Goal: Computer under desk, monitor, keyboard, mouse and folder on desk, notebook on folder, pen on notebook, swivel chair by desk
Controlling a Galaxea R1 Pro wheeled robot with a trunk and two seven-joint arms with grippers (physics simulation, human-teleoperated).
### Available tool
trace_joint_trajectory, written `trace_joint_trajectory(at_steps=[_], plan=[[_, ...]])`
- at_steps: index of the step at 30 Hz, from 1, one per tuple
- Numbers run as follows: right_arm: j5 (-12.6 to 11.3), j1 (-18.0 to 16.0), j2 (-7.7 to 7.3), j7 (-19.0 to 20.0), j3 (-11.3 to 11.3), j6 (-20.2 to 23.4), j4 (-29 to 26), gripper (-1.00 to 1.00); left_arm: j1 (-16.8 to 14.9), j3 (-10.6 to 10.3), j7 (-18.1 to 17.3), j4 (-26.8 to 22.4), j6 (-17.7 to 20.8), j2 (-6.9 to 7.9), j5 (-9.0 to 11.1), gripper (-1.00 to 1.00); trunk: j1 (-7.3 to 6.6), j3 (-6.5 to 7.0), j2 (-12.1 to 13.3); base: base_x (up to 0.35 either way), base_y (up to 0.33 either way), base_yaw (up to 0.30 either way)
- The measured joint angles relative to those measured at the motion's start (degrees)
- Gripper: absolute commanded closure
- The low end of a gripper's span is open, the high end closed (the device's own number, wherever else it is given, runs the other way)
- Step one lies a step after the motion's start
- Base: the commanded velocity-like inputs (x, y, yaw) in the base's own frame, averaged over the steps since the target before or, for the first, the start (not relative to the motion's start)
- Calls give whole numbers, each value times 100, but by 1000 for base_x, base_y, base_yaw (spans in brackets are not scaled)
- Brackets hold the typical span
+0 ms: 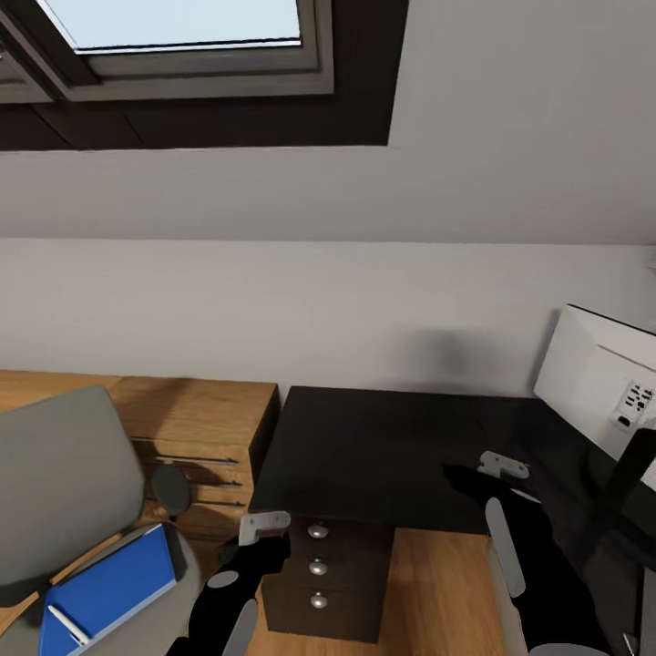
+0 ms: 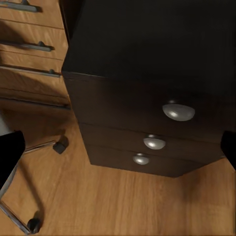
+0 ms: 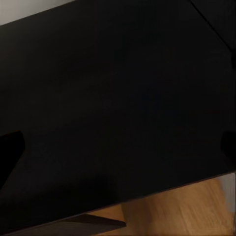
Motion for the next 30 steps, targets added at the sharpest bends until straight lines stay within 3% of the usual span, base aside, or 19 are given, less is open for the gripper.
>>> trace_joint_trajectory(at_steps=[18, 24, 30], plan=[[6, 0, -7, -1, -1, -27, 36, -100, 0, 0, -6, -205, 6, -7, 7, -100, 0, 46, 0, 0, 0, -246], [6, 0, -7, -1, 0, -27, 38, -100, 0, 0, -8, -327, 8, -7, 9, -100, -131, 167, 240, 0, 0, -209], [30, -1, -7, -1, 2, -28, 48, -100, 1, 1, -9, -346, 12, -8, 9, -100, -263, 277, 480, 0, 0, -14]])
